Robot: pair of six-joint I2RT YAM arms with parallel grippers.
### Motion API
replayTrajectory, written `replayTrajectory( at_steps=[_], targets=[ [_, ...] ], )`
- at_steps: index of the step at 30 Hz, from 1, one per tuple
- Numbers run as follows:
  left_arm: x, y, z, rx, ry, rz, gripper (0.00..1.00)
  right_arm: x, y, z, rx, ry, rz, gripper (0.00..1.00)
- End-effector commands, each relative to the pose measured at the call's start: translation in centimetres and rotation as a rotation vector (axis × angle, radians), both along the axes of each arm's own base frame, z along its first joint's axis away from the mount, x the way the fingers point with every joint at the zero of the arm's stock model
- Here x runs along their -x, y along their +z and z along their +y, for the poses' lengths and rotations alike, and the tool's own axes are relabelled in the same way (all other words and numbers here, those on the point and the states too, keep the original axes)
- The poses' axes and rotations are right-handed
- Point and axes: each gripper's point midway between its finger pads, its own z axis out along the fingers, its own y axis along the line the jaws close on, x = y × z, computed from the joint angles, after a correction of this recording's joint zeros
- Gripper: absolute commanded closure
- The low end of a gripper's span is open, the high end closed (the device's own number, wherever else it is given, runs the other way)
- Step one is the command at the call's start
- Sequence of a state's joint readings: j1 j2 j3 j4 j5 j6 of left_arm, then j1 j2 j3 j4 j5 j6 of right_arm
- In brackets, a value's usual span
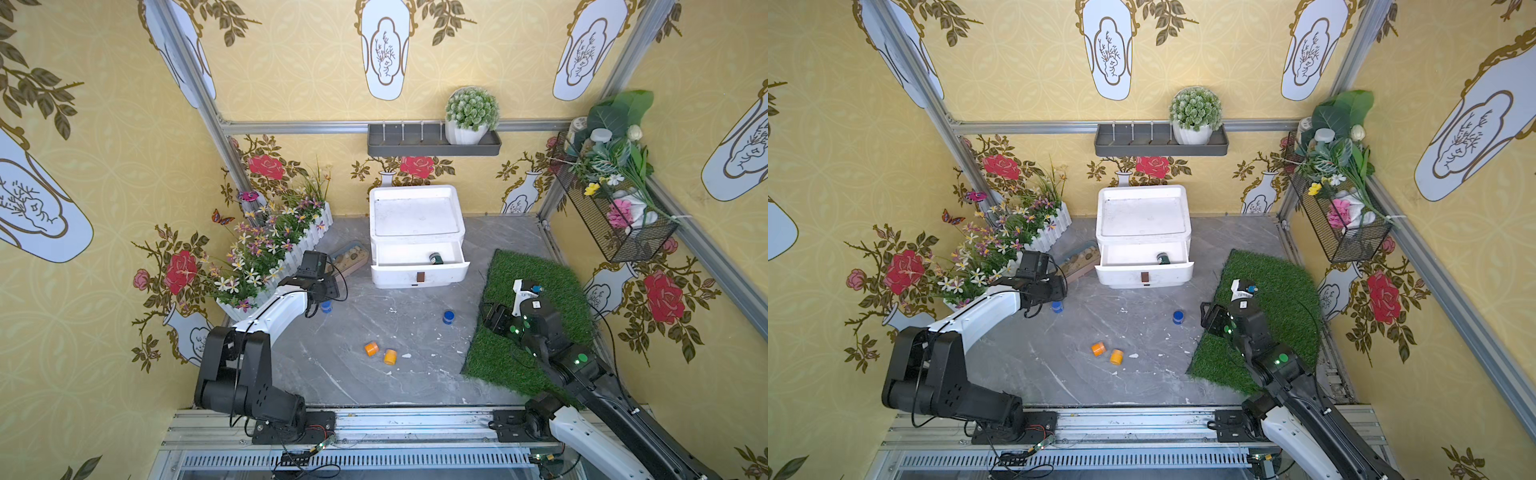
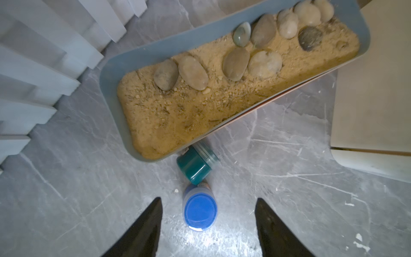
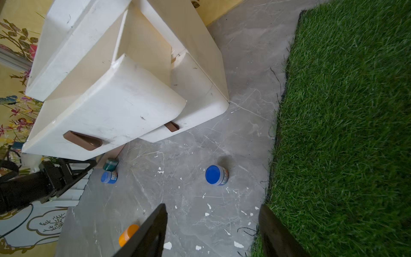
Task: Put the paint cans in the drawer according to color
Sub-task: Pick up the paint can at the center of the board.
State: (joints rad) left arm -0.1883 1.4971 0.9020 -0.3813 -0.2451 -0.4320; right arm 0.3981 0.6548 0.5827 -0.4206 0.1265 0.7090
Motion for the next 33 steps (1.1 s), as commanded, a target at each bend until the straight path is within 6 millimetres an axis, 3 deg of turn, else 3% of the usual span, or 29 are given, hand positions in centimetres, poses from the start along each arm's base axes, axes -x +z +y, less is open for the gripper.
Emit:
replayTrajectory(
  at_steps=[1, 14, 27, 33],
  targets=[
    [-0.4, -0.4, 0.1, 0.040, 0.083, -0.016, 0.33, -1.4, 2.0, 0.9, -0.035, 0.012, -0.053, 0.34],
    [-0.6, -2.9, 0.9, -0.034, 0.331, -0.062, 0.33, -2.2, 1.5, 1.4, -0.047, 0.026, -0.028, 0.33],
    [-3.1, -4.9, 1.2, -0.089, 0.362, -0.046, 0.33, -2.2, 1.8, 0.7, -0.047, 0.015, -0.032, 0.33],
    [-3.3, -6.1, 1.3, -0.108, 0.375, -0.022, 0.37, -2.2, 2.0, 0.1, -0.049, 0.007, -0.034, 0.33]
  ],
)
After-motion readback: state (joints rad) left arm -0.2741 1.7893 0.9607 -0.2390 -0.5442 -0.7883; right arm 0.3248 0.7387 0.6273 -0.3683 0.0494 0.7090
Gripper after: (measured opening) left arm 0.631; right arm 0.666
